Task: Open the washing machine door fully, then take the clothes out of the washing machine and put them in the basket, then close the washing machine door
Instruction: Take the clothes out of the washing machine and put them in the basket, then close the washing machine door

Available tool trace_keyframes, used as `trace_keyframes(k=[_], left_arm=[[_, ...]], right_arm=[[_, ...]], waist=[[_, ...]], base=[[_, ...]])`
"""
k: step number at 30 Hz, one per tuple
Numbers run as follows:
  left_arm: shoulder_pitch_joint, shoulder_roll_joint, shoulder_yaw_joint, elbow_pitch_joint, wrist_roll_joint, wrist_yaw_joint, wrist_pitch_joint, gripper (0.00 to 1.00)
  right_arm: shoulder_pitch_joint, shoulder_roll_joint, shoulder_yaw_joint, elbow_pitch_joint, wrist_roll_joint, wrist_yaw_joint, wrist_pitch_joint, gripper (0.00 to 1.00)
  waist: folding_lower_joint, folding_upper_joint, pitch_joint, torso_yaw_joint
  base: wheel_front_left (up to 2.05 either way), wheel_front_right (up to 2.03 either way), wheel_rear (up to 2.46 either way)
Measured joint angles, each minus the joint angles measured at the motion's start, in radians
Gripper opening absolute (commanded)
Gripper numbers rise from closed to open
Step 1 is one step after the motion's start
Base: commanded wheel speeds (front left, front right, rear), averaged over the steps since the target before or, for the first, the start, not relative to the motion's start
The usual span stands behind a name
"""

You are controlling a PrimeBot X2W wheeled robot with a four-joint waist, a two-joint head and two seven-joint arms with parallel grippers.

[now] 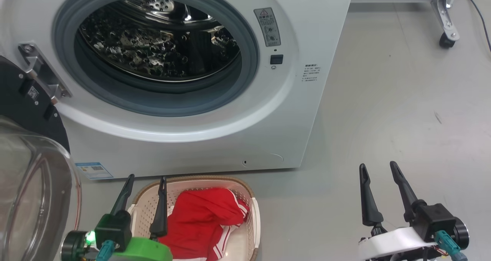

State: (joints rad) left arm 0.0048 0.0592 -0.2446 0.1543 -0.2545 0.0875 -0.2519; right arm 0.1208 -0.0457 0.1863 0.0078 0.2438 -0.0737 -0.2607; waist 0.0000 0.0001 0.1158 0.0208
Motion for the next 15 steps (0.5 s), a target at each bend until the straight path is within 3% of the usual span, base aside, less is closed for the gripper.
trace_keyframes(k=[15], left_arm=[[0.100,0.024,-0.010,-0.075,0.022,0.006,0.015,1.00]], right_arm=[[0.098,0.004,-0.003,-0.043,-0.002,-0.017,0.000,1.00]], waist=[[0.0000,0.0000,-0.069,-0.002]], base=[[0.00,0.00,0.00]])
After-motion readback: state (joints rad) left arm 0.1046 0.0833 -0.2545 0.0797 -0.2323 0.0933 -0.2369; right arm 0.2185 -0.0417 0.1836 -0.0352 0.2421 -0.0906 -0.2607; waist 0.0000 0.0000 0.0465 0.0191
